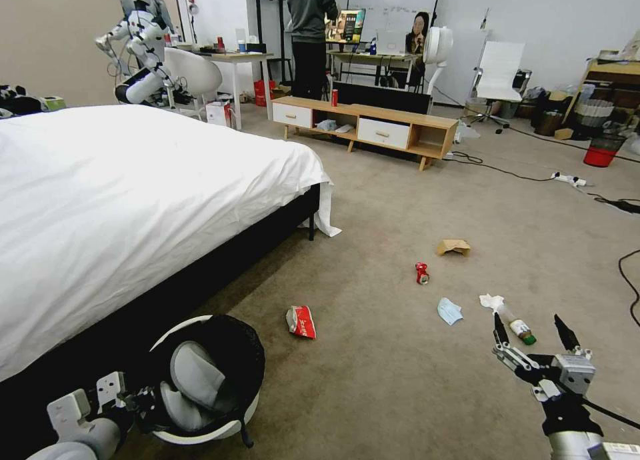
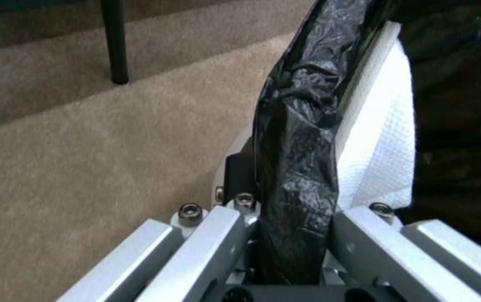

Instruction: Pick up the trash bin, then pick up the garbage from the floor and place it into the trash bin.

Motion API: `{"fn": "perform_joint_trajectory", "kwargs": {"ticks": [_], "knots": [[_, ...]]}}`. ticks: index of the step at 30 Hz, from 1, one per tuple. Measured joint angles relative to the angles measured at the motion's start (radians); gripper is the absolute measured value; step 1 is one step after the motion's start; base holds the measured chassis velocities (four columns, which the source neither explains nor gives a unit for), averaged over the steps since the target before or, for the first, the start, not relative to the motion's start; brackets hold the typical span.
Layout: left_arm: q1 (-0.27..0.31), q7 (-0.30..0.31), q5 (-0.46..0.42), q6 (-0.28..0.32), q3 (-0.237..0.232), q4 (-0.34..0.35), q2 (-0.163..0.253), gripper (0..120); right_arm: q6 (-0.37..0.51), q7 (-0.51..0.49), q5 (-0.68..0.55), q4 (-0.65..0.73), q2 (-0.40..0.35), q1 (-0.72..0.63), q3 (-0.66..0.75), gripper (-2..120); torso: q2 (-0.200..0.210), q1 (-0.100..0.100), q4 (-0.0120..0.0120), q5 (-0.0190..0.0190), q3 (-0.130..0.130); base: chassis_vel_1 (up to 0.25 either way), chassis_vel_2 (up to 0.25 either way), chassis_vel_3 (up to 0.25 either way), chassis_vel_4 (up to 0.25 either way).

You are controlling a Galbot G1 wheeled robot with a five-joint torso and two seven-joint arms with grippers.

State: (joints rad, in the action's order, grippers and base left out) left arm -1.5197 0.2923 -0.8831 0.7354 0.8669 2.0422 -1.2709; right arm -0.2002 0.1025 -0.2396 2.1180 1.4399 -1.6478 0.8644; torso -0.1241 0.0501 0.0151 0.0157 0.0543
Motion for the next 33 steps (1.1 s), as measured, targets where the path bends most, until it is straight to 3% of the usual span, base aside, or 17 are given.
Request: {"fn": "perform_joint_trajectory", "kwargs": {"ticks": [33], "knots": [[-0.028,-0.008,0.008,0.0,-0.002,0.003,0.015,1,0.003,0.001,-0.009,-0.007,-0.005,0.008,0.001,100,0.0,0.0,-0.0001,0.0,0.0,-0.085,0.087,0.088,-0.084]]}}
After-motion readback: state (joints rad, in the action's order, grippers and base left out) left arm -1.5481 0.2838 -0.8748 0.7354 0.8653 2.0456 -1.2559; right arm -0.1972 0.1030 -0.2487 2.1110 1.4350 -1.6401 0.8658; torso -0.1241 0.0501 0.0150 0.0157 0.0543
